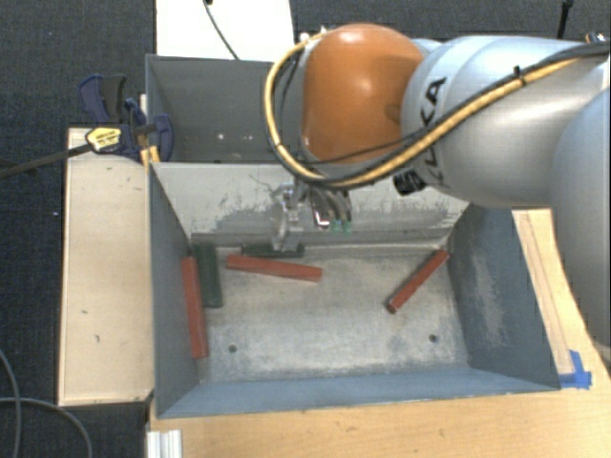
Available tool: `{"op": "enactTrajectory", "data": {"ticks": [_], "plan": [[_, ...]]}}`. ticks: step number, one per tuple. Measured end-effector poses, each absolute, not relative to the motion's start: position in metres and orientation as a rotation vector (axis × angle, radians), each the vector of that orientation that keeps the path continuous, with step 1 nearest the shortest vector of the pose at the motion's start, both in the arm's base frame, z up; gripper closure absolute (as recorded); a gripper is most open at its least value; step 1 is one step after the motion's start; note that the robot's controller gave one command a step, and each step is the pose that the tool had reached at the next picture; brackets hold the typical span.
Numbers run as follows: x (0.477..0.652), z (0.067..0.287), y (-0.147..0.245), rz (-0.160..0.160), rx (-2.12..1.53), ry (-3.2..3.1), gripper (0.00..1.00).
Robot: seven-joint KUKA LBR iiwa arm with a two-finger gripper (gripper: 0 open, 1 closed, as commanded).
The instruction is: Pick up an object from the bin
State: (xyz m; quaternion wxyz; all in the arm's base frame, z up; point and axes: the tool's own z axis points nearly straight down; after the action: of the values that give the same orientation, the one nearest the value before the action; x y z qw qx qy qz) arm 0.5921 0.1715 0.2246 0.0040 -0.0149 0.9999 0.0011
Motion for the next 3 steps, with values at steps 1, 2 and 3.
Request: {"op": "enactTrajectory", "data": {"ticks": [1,2,3], "plan": [[0.545,0.148,0.1,-0.004,-0.261,3.137,1.0],[0.547,0.151,0.103,0.002,-0.261,3.129,0.0],[0.584,0.068,0.102,0.002,-0.155,3.137,0.0]]}}
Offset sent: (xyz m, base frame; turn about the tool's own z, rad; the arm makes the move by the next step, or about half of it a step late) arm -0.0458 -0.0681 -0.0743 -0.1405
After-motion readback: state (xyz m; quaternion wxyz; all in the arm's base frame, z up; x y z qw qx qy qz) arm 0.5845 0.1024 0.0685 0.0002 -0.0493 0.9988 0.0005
